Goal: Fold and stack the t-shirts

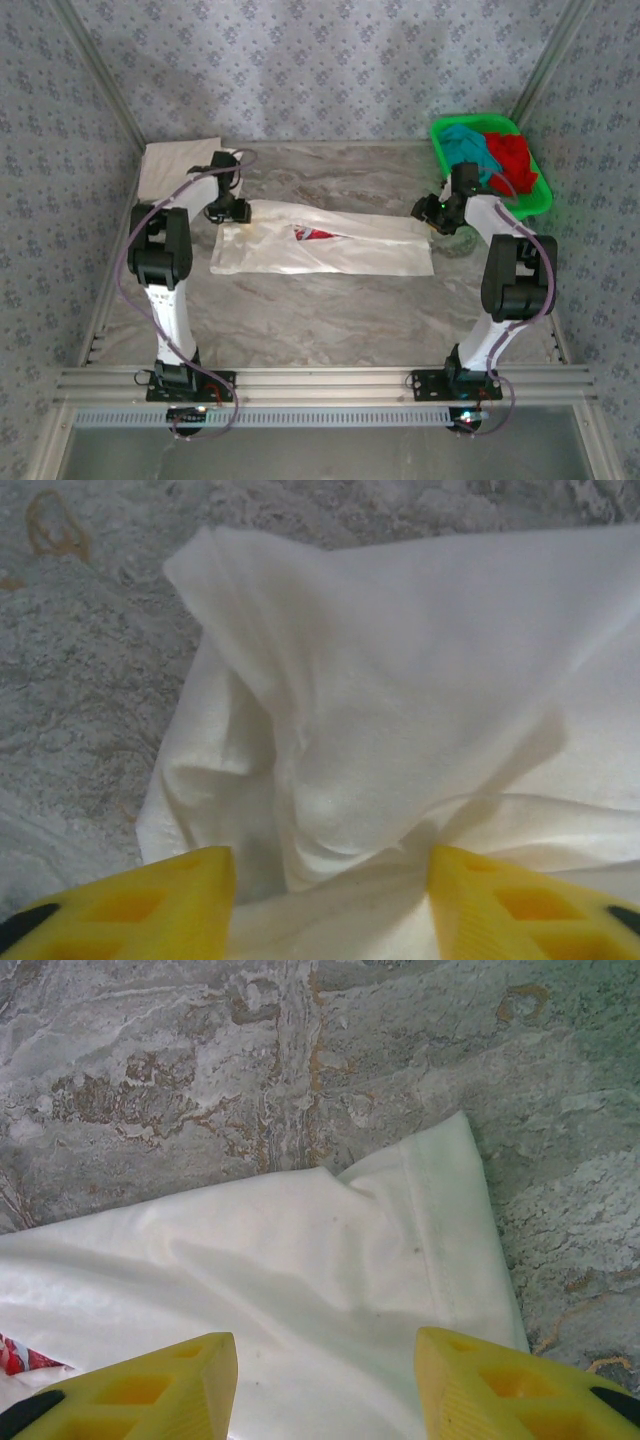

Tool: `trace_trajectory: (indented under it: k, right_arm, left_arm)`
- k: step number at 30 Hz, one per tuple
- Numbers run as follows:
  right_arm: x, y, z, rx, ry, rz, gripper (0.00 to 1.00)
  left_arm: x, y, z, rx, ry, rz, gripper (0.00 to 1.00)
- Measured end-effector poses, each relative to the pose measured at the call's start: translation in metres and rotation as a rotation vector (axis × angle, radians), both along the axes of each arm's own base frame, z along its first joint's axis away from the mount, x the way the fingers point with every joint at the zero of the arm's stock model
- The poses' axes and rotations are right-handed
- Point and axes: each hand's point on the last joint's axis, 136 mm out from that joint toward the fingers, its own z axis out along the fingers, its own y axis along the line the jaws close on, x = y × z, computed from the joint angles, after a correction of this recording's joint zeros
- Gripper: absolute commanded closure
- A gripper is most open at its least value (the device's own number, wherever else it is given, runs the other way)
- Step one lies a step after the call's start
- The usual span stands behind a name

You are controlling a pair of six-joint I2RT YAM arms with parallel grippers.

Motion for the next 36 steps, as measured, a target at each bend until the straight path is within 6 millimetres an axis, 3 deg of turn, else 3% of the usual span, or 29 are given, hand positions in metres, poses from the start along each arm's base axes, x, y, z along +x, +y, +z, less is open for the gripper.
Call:
trace_trajectory:
  k: [2,8,13,16,22,29,36]
  right_arm:
    - [0.000,0.000,0.000,0.000,0.001,0.000,0.48]
    - [-0.001,0.000,-0.001,0.000,0.006,0.000,0.48]
    - [-0.001,0.000,-0.001,0.000,0.006,0.000,0.48]
    - [-0.001,0.000,-0.001,0.000,0.006,0.000,0.48]
    - [-0.001,0.000,-0.001,0.000,0.006,0.000,0.48]
    - [-0.001,0.000,-0.001,0.000,0.006,0.000,0.48]
    - [-0.003,0.000,-0.001,0.000,0.012,0.001,0.48]
  left_arm:
    - [0.000,0.001,-0.002,0.006,0.005,-0.001,0.74]
    - [0.000,0.003,-0.002,0.021,0.002,0.009,0.91]
    - [-0.002,0.006,0.010,0.056,-0.016,0.012,0.91]
    - [-0.003,0.003,0.024,0.070,-0.041,0.005,0.84]
    - [-0.005,-0.007,0.050,0.062,-0.095,-0.010,0.84]
    - [-0.007,-0.007,0.050,0.049,-0.089,-0.002,0.50]
    - [-0.004,0.025,0.040,-0.018,-0.073,0.105,0.49]
